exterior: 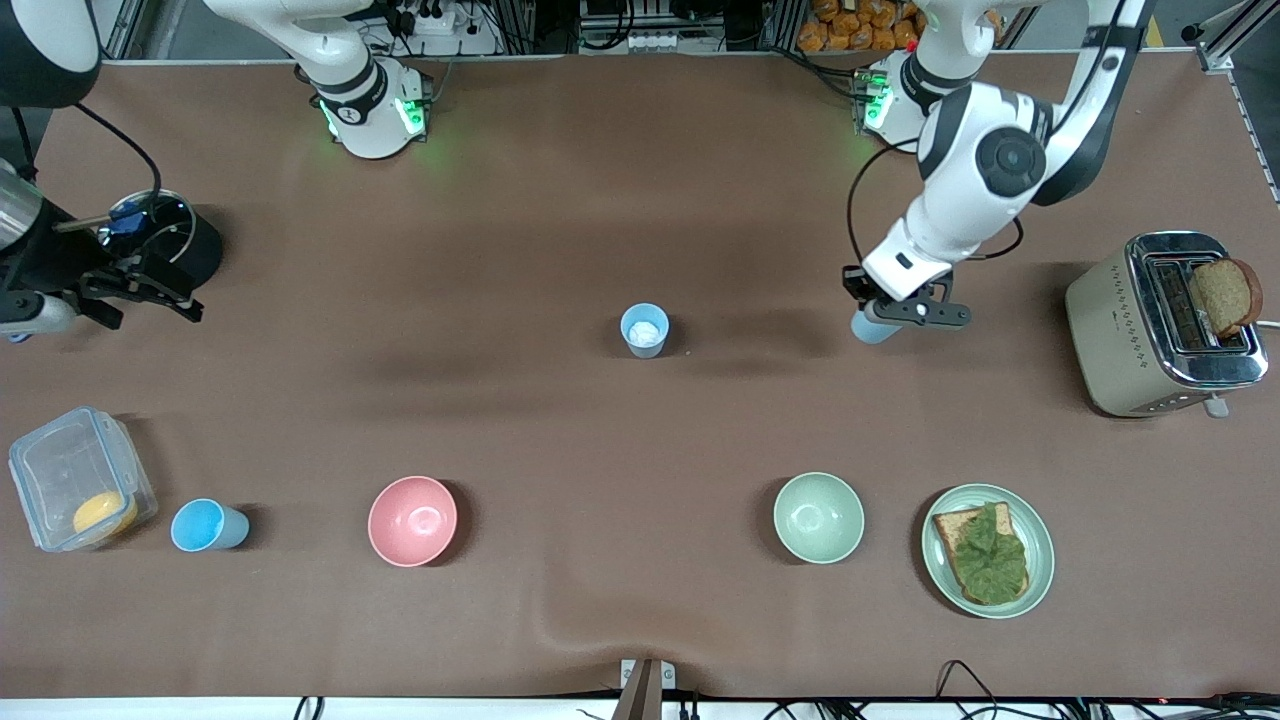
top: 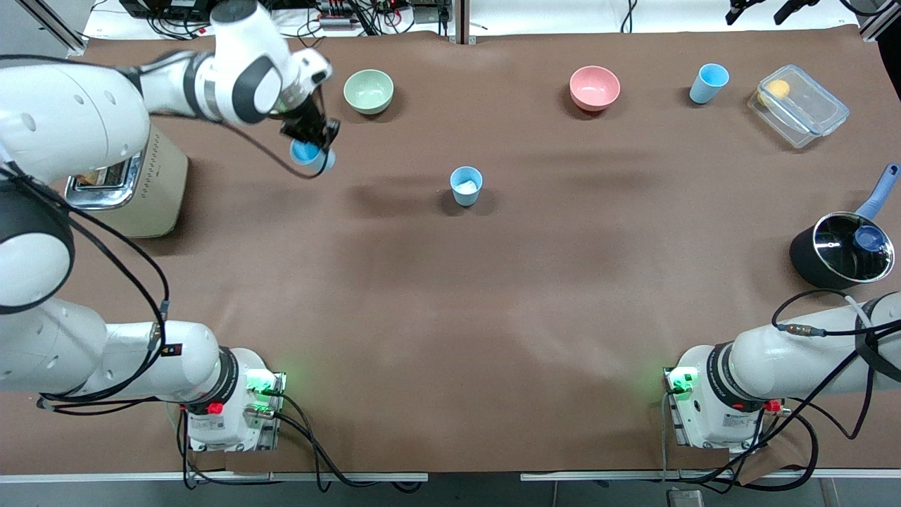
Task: Stack blue cups with both arms
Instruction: 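Lift the blue cup with the left gripper over the placed cup, then lower the held cup into the placed cup with the left gripper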
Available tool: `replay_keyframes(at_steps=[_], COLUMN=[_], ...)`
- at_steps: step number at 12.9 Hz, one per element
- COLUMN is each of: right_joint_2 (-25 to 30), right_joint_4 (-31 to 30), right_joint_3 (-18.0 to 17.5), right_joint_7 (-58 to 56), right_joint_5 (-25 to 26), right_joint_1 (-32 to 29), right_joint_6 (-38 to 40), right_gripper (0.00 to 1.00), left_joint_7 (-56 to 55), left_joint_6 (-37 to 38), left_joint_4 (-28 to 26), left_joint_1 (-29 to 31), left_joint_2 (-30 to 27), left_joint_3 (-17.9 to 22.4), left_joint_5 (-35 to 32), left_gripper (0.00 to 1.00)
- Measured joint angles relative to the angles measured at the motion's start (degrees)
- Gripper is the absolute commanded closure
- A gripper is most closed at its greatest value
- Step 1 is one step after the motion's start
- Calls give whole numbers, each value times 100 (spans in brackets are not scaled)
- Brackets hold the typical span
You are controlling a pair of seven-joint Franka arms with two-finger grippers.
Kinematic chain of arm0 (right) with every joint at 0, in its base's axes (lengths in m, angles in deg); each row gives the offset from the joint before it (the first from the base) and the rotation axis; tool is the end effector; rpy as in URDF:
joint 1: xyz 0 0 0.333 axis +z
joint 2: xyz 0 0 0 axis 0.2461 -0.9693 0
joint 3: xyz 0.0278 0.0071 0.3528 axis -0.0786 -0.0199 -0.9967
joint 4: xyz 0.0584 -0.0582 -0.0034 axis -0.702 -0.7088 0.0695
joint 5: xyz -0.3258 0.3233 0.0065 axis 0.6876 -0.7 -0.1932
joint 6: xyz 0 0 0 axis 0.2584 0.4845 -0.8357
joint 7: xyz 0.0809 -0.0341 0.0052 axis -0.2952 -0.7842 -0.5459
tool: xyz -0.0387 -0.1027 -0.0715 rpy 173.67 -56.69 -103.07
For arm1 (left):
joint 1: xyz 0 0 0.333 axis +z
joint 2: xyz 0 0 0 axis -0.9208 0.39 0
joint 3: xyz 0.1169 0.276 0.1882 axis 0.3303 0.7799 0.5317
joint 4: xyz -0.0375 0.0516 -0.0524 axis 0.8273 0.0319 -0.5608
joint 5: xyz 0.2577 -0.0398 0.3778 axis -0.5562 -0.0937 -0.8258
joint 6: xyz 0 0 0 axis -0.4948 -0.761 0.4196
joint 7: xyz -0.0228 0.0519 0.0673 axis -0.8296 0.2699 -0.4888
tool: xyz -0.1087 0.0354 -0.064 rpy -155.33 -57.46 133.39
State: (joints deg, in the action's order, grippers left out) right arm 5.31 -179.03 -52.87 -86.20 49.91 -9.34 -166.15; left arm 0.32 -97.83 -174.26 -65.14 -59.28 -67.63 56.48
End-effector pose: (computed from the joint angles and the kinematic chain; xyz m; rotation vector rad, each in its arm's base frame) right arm 0.6376 -0.0062 0.5926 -3.0644 -0.0633 -0.1621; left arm 0.5272 -0.2446 0.3572 3.0187 -0.1433 0.0400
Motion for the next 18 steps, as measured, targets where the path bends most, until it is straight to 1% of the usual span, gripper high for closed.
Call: replay_keyframes(at_steps=[3, 7, 9, 11, 14, 16, 18], right_joint_2=[67, 101, 128, 154, 204, 208, 208], right_joint_4=[80, 245, 260, 260, 258, 258, 257], right_joint_3=[-1, 0, 0, -1, -2, -3, -3], right_joint_7=[0, 1, 0, 0, 0, 0, 0], right_joint_5=[0, 0, 0, -1, -1, -1, -1], right_joint_1=[-1, -43, -75, -102, -123, -127, -145], right_joint_6=[184, 324, 337, 356, 432, 448, 451], right_gripper=[0, 0, 0, 0, 0, 0, 0], left_joint_7=[-431, -1039, -1278, -1786, -2435, -2818, -3055], left_joint_6=[78, 96, 153, 403, 626, 638, 642], left_joint_4=[752, 1642, 2033, 2569, 3366, 3686, 3849], left_joint_1=[-498, -1199, -1652, -2198, -3045, -3504, -3830], left_joint_2=[165, 880, 1265, 1706, 2393, 2758, 3000], left_joint_3=[-15, 27, 241, 516, 1024, 1279, 1467], left_joint_5=[5, 5, -232, -558, -628, -630, -631], left_gripper=[100, 100, 100, 100, 100, 100, 100])
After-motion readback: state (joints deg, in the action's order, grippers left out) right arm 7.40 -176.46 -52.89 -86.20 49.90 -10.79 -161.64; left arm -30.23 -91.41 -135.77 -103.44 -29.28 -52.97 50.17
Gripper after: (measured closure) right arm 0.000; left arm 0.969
